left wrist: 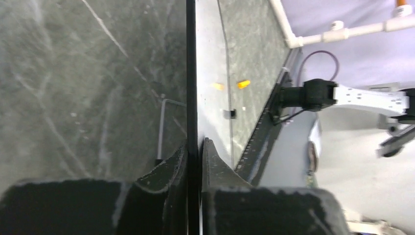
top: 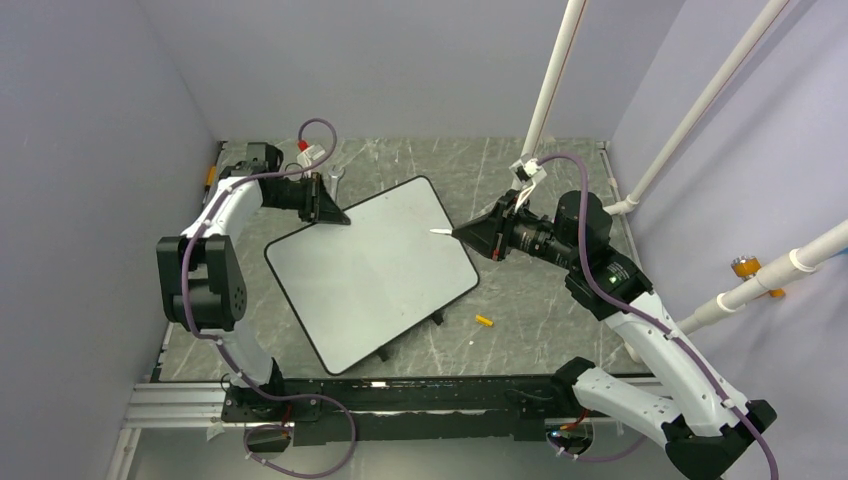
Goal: Write a sentence on the whiteboard
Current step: Pick up the whiteboard from the whiteboard stand, then move the whiteboard to the center of the board.
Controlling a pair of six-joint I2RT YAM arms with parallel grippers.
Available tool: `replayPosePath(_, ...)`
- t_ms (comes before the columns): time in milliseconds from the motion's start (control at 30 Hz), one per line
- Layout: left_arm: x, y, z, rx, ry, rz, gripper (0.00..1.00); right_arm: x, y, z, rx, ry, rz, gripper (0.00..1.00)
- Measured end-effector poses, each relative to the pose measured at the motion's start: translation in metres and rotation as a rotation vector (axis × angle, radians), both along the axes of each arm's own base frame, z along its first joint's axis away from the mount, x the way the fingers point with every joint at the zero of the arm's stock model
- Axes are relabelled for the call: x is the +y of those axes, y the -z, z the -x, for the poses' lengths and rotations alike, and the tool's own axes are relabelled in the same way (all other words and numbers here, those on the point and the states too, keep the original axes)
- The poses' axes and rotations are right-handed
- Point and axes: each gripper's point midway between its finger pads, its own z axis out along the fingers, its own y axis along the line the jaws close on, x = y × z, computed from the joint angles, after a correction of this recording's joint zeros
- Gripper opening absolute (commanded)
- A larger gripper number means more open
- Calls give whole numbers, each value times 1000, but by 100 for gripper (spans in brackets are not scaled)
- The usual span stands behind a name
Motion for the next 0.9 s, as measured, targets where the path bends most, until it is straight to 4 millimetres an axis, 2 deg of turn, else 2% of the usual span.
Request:
replayPosePath(67, -5, -4, 6, 35, 10, 19, 0, 0, 1, 0, 0, 2, 3, 0)
replayPosePath(233, -25, -16, 13, 16, 82, 47, 0, -1, 8, 0, 7, 4, 10, 0)
replayPosePath(467, -48, -17, 18, -15, 139, 17, 0, -2, 16, 1, 18, 8, 21, 0)
replayPosePath(900, -60, -21, 9, -135, 144, -25, 0, -5, 18, -3, 6, 26, 33, 0)
